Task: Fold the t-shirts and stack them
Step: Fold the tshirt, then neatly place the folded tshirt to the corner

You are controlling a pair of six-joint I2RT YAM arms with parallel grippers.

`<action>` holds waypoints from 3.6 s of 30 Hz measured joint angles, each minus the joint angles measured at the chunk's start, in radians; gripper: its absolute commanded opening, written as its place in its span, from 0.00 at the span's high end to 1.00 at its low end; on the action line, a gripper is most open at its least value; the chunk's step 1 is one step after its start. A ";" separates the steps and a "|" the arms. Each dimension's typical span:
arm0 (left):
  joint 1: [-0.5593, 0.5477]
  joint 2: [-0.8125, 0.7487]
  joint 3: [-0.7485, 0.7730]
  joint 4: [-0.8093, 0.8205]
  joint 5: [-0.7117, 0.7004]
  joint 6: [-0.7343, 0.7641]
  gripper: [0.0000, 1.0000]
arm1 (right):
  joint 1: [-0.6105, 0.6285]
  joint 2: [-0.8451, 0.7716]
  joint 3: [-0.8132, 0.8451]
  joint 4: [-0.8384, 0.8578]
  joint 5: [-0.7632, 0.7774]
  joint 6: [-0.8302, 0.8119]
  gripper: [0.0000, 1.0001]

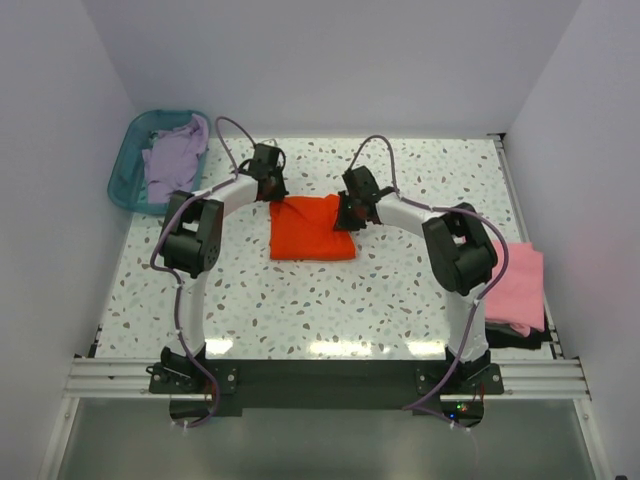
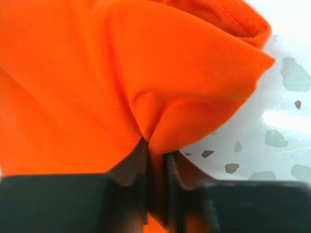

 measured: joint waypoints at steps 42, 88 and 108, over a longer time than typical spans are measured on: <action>-0.074 -0.782 -0.362 -0.078 0.200 -0.022 0.64 | -0.345 -0.032 0.435 -1.028 0.823 0.563 1.00; -0.126 -0.832 -0.460 -0.066 0.341 -0.014 0.65 | -0.607 -0.539 0.375 -1.041 0.853 0.346 0.97; -0.210 -0.954 -0.586 -0.062 0.317 -0.015 0.62 | -0.612 -1.118 -0.126 -1.020 0.542 0.184 0.01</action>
